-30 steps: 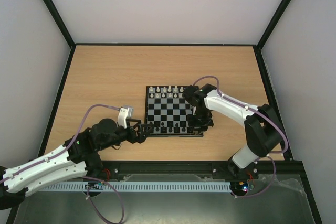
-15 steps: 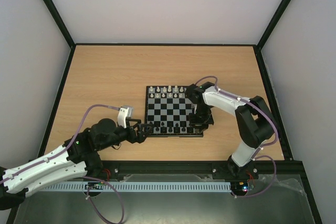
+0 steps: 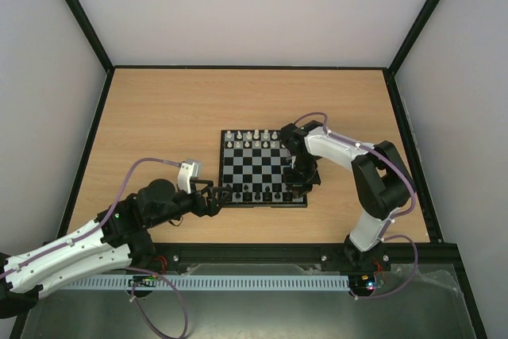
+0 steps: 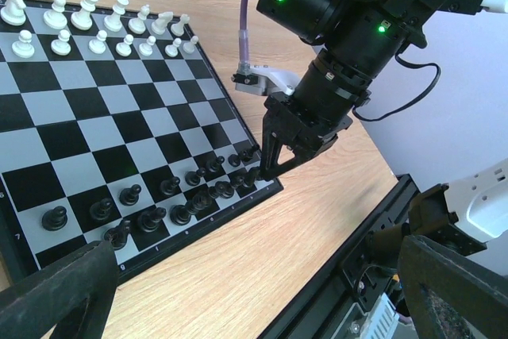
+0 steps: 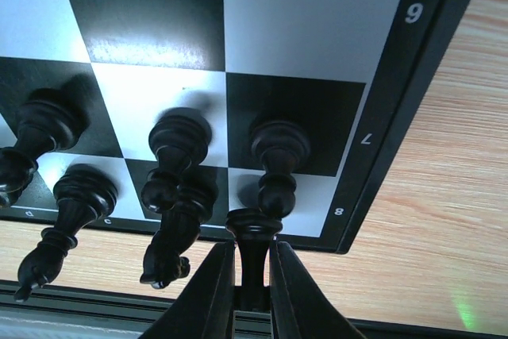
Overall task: Set up the chess pieces on the board
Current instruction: Place the chess piece on the chessboard.
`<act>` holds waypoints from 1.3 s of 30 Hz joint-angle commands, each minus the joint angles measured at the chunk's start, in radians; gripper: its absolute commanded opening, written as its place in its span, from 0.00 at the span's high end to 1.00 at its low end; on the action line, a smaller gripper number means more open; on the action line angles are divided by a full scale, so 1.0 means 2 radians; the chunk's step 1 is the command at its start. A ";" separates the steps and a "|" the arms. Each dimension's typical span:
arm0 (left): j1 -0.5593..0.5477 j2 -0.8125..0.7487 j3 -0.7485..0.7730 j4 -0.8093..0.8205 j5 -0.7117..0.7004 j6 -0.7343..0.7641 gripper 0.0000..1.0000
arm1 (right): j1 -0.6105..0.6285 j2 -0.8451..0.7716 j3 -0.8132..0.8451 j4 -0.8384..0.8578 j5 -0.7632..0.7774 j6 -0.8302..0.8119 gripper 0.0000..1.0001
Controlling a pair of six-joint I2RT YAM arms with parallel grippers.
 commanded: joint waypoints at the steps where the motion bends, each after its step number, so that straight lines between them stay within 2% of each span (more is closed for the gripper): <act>1: 0.005 -0.001 -0.006 0.006 0.007 0.007 0.01 | -0.007 0.002 0.007 -0.017 -0.008 -0.009 0.89; 39: 0.019 -0.010 -0.010 0.003 0.023 0.014 0.01 | -0.019 0.001 -0.013 -0.016 -0.003 -0.003 0.84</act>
